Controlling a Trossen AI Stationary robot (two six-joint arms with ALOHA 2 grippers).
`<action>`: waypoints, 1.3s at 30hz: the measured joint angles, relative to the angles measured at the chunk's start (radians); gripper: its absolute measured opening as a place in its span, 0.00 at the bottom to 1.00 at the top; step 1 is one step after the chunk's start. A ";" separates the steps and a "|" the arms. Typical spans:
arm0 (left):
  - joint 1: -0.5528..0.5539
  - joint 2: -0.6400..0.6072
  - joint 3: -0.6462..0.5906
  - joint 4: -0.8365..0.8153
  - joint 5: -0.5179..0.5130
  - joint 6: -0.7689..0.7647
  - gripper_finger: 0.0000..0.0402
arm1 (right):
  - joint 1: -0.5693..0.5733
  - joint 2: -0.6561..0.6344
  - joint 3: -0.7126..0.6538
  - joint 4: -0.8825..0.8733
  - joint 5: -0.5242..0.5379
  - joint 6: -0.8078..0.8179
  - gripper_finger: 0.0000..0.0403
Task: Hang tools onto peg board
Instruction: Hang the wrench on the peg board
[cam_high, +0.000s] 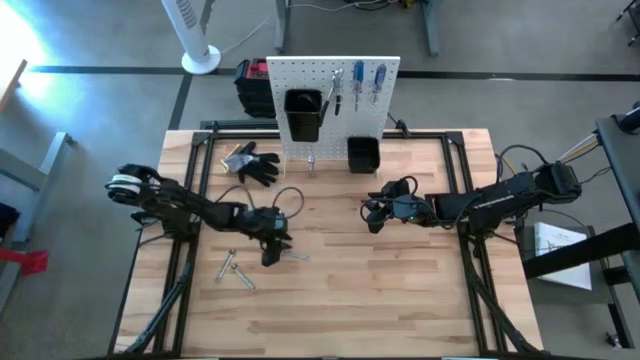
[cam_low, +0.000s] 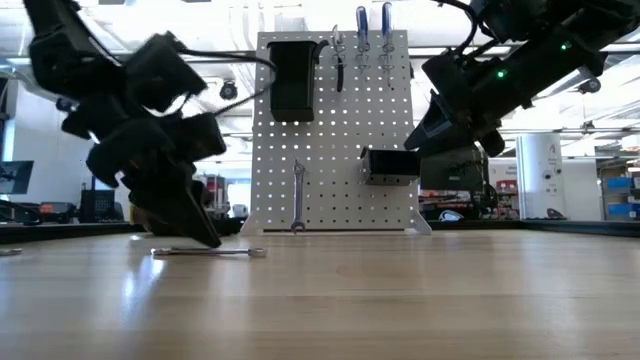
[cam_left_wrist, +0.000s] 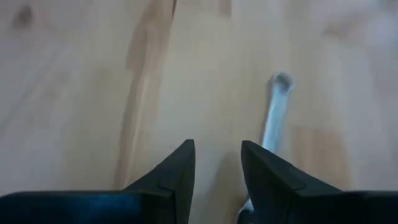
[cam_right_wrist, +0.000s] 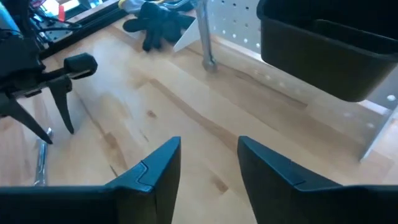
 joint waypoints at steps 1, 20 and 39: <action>0.000 0.009 0.022 -0.039 0.000 0.008 0.31 | 0.000 0.000 0.000 -0.002 0.000 0.000 0.38; 0.000 0.131 0.128 -0.134 0.003 0.084 0.29 | 0.001 0.000 0.000 -0.055 -0.022 0.033 0.39; -0.001 0.079 0.125 -0.202 0.052 0.164 0.29 | 0.002 0.000 0.000 -0.047 -0.013 0.051 0.39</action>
